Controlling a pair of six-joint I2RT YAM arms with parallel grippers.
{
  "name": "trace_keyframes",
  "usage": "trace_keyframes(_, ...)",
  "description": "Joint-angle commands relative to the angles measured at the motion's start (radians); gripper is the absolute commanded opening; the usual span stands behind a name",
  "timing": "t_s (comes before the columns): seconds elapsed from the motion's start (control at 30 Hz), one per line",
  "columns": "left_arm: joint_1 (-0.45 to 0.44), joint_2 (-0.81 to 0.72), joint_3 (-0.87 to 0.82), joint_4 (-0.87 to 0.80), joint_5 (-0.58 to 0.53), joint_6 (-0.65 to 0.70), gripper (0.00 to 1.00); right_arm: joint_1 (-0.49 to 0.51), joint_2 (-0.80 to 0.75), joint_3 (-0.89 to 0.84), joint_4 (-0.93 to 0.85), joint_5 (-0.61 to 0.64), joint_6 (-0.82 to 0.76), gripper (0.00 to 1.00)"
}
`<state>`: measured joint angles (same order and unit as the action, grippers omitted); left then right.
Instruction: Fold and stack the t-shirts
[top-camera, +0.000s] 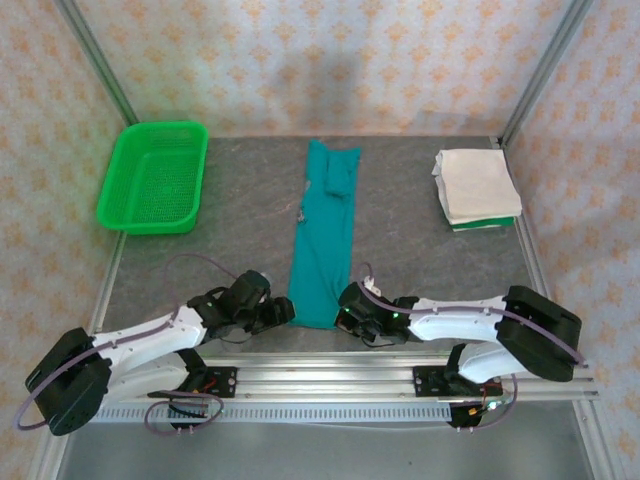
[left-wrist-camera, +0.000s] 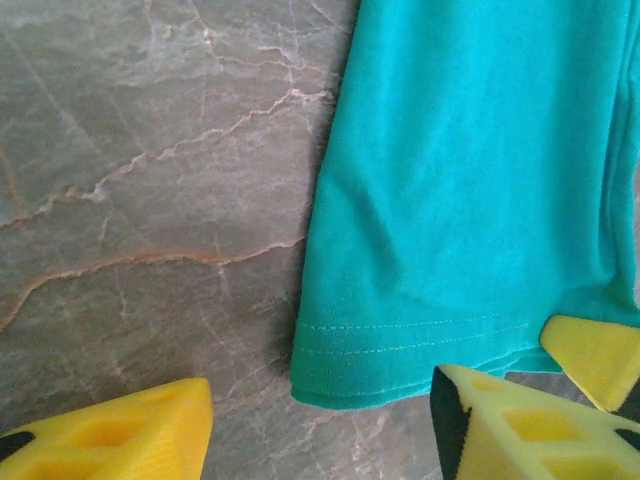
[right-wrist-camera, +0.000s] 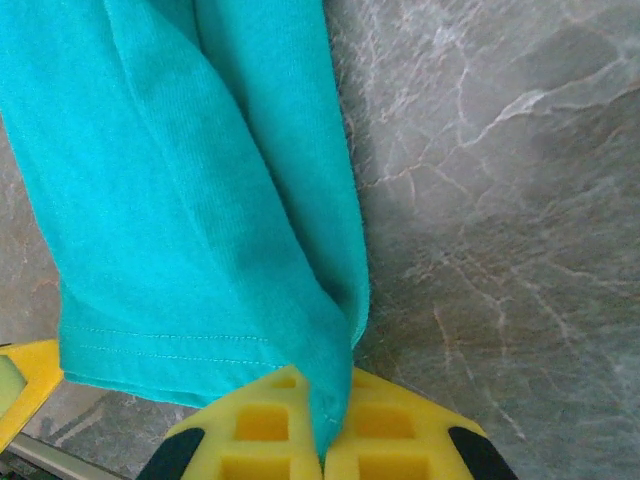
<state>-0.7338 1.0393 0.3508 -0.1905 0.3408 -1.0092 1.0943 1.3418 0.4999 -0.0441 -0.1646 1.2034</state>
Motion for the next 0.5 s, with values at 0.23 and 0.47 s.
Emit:
trace_keyframes(0.23,-0.016,0.094,0.024,0.102,0.019,-0.030,0.43,0.001,0.035,0.034,0.014,-0.019,-0.019,0.00)
trace_keyframes(0.47,-0.016,0.110,0.026,0.095,0.009,-0.023,0.25,0.000,0.042,0.032,0.019,-0.023,-0.018,0.00)
